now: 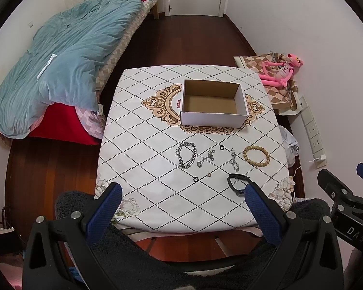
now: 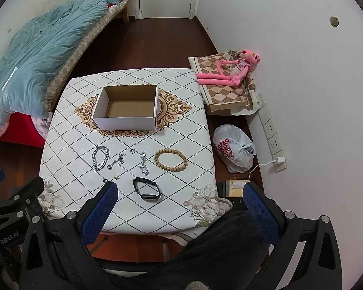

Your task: Organize jewelry

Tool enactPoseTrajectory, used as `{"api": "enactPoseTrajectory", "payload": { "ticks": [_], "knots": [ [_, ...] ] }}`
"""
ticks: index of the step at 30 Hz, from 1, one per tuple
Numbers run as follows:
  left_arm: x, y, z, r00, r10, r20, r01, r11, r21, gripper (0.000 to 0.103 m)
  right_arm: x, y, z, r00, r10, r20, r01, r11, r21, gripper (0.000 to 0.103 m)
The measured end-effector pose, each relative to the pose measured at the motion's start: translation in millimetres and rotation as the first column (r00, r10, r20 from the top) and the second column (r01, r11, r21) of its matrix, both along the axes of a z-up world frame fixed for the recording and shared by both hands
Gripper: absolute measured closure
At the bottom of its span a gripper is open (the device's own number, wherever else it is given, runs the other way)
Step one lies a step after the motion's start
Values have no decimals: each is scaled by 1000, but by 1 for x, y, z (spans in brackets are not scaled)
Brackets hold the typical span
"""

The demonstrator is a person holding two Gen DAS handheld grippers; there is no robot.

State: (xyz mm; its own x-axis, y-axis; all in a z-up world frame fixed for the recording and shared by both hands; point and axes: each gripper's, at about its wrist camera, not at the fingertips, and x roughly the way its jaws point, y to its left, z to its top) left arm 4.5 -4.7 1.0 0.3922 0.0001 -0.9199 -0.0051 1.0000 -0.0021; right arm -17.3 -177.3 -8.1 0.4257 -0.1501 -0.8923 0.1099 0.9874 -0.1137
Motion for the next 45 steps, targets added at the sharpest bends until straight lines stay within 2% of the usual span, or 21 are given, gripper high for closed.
{"api": "enactPoseTrajectory", "payload": {
  "ticks": [45],
  "knots": [
    [0, -4, 15, 1000, 1, 24, -1, 1000, -6, 0, -2, 3, 14, 1000, 11, 25, -11, 1000, -10, 0]
  ]
}}
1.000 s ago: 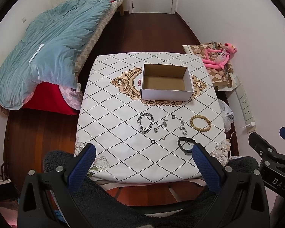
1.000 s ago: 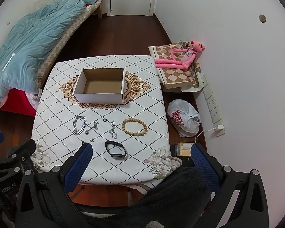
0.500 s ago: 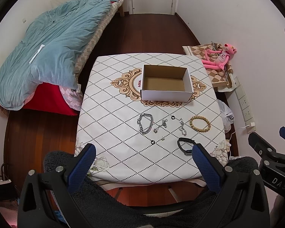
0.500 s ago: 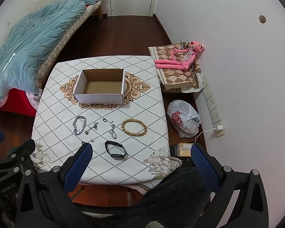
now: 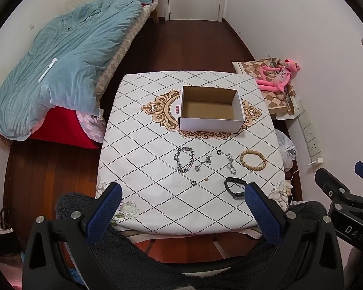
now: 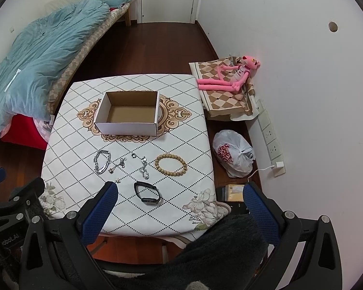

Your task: Organize jewelry

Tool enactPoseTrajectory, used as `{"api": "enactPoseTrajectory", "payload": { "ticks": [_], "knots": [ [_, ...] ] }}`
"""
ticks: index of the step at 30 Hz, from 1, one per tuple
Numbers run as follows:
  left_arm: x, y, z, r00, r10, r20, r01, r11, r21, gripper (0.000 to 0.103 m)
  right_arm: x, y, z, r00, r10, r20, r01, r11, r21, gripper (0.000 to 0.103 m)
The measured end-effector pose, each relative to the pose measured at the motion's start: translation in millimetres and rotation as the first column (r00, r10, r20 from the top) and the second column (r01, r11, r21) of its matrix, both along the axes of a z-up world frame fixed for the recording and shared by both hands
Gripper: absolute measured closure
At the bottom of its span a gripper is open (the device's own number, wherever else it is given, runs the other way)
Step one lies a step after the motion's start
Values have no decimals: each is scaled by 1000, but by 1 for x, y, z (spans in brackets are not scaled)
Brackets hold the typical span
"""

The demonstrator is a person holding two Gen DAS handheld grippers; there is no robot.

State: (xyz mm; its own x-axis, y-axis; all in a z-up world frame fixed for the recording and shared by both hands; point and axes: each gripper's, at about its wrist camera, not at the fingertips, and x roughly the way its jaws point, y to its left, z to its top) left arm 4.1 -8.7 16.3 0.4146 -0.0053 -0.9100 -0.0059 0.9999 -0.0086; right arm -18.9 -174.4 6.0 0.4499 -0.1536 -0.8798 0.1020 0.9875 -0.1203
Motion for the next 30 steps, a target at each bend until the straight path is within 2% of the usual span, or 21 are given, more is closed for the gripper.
{"api": "enactPoseTrajectory", "payload": {
  "ticks": [14, 20, 24, 27, 30],
  "knots": [
    [-3, -1, 2, 1000, -5, 12, 6, 1000, -3, 0, -3, -1, 5, 1000, 0, 12, 0, 1000, 5, 0],
    [7, -3, -7, 1000, -17, 21, 17, 1000, -4, 0, -1, -9, 0, 999, -31, 27, 30, 999, 17, 0],
    [28, 5, -32, 999, 15, 37, -16, 999, 38, 0, 16, -24, -36, 997, -79, -18, 79, 997, 22, 0],
    [46, 12, -66, 999, 52, 15, -53, 996, 72, 0, 34, -35, -86, 989, -111, -98, 116, 992, 48, 1],
    [57, 16, -103, 996, 76, -36, -72, 992, 104, 0, 46, -40, -149, 967, -120, -226, 143, 985, 91, 14]
  ]
}}
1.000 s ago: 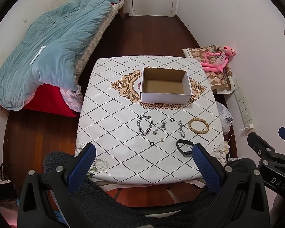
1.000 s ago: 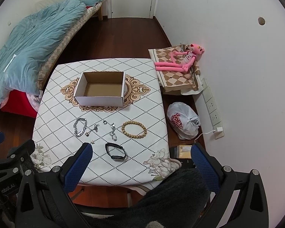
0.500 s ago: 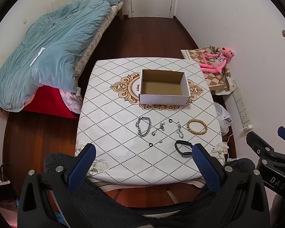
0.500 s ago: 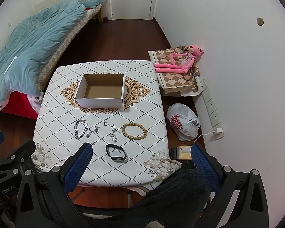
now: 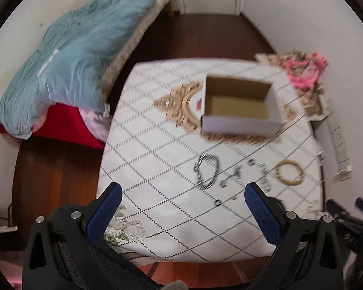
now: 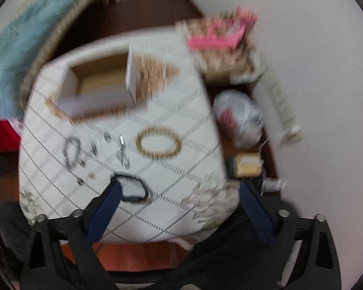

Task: Organize jewelry
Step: 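Grasp the black band with the right gripper while the left grasps the silver chain bracelet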

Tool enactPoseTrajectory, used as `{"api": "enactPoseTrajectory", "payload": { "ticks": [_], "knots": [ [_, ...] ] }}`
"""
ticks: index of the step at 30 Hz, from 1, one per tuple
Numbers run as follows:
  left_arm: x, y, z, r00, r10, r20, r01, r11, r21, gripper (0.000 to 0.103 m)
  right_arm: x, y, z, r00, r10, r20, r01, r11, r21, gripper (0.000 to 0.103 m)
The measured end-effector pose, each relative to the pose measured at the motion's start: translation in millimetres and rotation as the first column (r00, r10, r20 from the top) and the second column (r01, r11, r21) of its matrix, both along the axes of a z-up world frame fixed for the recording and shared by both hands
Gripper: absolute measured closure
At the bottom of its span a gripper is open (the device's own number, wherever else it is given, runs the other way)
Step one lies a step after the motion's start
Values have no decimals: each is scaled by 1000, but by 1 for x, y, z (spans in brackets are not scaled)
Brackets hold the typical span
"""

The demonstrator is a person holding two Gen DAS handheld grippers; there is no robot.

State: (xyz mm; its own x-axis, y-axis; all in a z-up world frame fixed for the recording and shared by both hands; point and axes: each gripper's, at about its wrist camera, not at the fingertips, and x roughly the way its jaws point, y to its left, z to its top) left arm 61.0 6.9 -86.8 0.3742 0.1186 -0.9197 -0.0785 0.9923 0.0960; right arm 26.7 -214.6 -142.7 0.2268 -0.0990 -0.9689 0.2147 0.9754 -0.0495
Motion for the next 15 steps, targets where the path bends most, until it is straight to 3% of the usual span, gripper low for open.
{"api": "enactPoseTrajectory", "payload": {
  "ticks": [4, 7, 13, 15],
  "knots": [
    [4, 1, -46, 997, 7, -74, -3, 999, 50, 0, 5, 2, -72, 991, -20, -134, 34, 994, 101, 32],
    [1, 4, -72, 992, 15, -127, -7, 998, 59, 0, 3, 6, -104, 986, -36, -162, 61, 987, 150, 40],
    [-8, -1, -101, 985, -18, -174, 27, 998, 49, 0, 2, 20, -126, 986, -7, -169, 38, 982, 183, 72],
    [-7, -4, -110, 982, -30, -185, 34, 999, 23, 0, 0, 22, -129, 987, 9, -157, 21, 982, 188, 93]
  ]
}}
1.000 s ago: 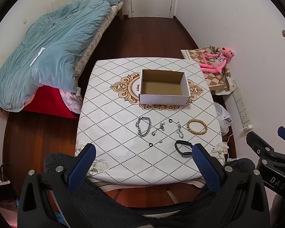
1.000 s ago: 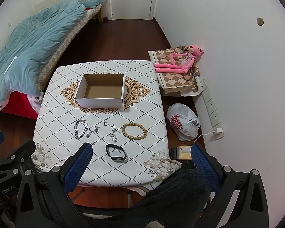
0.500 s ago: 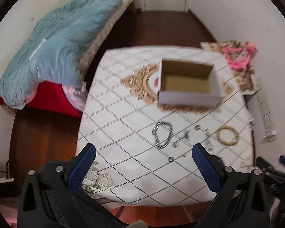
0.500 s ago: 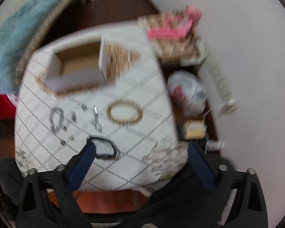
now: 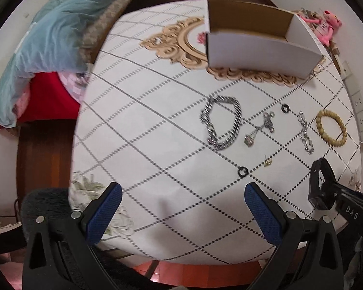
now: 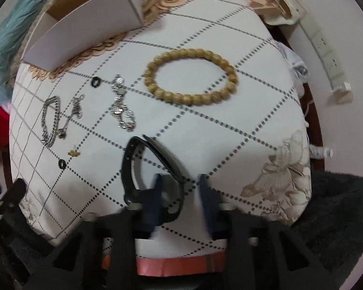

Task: Organize jewelry
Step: 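Grasp the black band with the right gripper while the left grasps the silver chain bracelet, then carry both items into the white box and open both grippers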

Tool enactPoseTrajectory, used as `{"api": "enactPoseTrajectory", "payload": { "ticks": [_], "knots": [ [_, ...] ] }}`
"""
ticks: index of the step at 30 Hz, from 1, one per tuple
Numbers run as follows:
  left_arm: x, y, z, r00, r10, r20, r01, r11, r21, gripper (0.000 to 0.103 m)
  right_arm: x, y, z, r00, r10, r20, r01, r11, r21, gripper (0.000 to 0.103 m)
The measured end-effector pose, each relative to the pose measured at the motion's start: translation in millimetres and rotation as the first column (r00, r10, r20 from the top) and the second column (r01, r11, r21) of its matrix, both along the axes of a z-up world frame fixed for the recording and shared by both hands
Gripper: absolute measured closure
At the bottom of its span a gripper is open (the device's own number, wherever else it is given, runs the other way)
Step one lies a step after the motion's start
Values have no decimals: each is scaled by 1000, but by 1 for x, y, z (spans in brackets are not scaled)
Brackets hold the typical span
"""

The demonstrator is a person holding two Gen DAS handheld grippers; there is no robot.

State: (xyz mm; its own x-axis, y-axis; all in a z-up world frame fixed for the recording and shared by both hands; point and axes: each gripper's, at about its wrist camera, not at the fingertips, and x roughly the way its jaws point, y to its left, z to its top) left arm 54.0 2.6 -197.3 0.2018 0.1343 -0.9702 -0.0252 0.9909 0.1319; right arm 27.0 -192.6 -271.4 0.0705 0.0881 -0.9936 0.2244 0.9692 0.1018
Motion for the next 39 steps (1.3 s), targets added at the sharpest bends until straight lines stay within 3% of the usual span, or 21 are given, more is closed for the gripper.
{"api": "enactPoseTrajectory", "payload": {
  "ticks": [7, 8, 10, 15, 20, 26, 29, 31, 33, 39],
  "knots": [
    [16, 4, -18, 999, 18, -34, -20, 998, -62, 7, -7, -7, 14, 997, -42, 64, 39, 998, 44, 96],
    [20, 8, -18, 999, 30, -32, -32, 996, -77, 10, -5, -10, 16, 996, -52, 73, 49, 998, 44, 96],
    [30, 14, -17, 998, 48, -29, -51, 993, -102, 26, 0, -14, 21, 995, -70, 77, 66, 996, 52, 96],
    [54, 25, -24, 998, 49, -26, -52, 989, -139, 43, 33, -14, 27, 990, -100, 96, 94, 994, 62, 96],
    [67, 23, -42, 997, 30, -77, -42, 987, -156, 44, 55, -11, 26, 990, -91, 109, 86, 995, 51, 96],
    [79, 8, -48, 998, -21, -53, 14, 990, -138, 45, 63, -13, 23, 990, -93, 109, 89, 995, 39, 96],
    [88, 0, -46, 998, -60, -13, 58, 988, -145, 59, 63, -15, 23, 989, -99, 109, 95, 995, 34, 96],
    [90, -5, -43, 996, -93, 5, 93, 985, -145, 85, 62, -16, 22, 989, -99, 108, 96, 995, 29, 96],
    [92, -10, -42, 993, -118, 7, 118, 980, -159, 97, 61, -17, 22, 989, -100, 107, 97, 995, 29, 96],
    [87, 15, -32, 999, -44, 25, 49, 967, -248, 98, 56, -20, 28, 987, -105, 120, 101, 994, 38, 96]
  ]
}}
